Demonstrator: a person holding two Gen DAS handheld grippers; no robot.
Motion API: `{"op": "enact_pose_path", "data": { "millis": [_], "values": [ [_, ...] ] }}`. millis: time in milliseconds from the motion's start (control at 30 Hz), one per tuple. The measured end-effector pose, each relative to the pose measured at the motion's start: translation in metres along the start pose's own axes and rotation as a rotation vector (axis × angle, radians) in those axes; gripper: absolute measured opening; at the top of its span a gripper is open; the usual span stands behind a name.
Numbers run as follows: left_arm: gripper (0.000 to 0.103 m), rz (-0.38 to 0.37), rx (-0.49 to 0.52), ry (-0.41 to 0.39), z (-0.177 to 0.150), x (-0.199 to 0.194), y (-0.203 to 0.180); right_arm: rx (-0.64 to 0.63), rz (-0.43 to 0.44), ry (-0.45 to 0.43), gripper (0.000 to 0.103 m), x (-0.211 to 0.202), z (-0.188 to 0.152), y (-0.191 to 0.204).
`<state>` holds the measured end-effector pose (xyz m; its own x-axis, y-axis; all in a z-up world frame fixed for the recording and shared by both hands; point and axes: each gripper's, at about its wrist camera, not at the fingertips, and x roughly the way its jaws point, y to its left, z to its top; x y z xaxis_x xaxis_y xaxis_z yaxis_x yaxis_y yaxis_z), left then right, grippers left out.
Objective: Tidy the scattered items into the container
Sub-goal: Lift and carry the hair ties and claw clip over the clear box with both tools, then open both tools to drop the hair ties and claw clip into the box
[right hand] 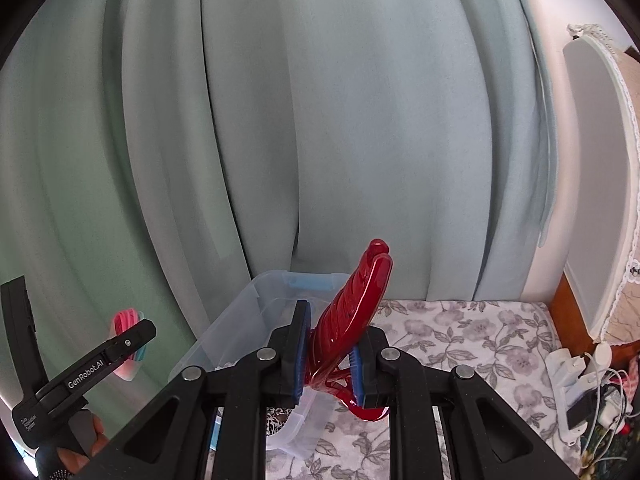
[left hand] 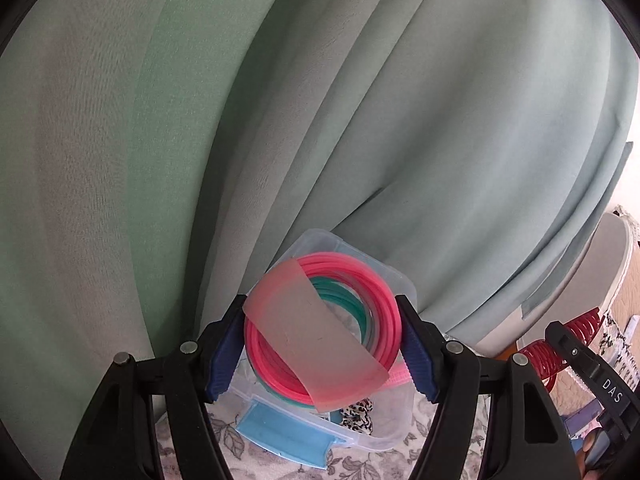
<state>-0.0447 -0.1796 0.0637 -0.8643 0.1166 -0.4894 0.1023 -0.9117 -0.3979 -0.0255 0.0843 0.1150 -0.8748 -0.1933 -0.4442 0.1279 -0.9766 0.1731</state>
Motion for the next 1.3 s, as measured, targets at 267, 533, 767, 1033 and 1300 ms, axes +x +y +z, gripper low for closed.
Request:
{"op": "enact_pose_path", "data": {
  "millis": [267, 533, 767, 1033, 1300],
  "values": [
    [0.072, 0.003, -0.027, 0.055, -0.002, 0.026, 0.016, -0.042, 0.030, 0.072, 0.019, 0.042, -0.001, 0.018],
    [0.072, -0.003, -0.038, 0.084, 0.002, 0.043, 0.026, -0.074, 0.048, 0.106, 0.019, 0.071, -0.001, 0.026],
    [0.072, -0.017, -0.022, 0.130, -0.002, 0.058, 0.028, -0.099, 0.054, 0.131, 0.020, 0.096, 0.001, 0.031],
    [0.072, -0.016, -0.006, 0.155, 0.000, 0.069, 0.028, -0.122, 0.068, 0.169, 0.020, 0.124, 0.000, 0.037],
    [0.072, -0.025, 0.016, 0.171, 0.000, 0.071, 0.029, -0.149, 0.084, 0.178, 0.020, 0.138, 0.000, 0.042]
  ]
}}
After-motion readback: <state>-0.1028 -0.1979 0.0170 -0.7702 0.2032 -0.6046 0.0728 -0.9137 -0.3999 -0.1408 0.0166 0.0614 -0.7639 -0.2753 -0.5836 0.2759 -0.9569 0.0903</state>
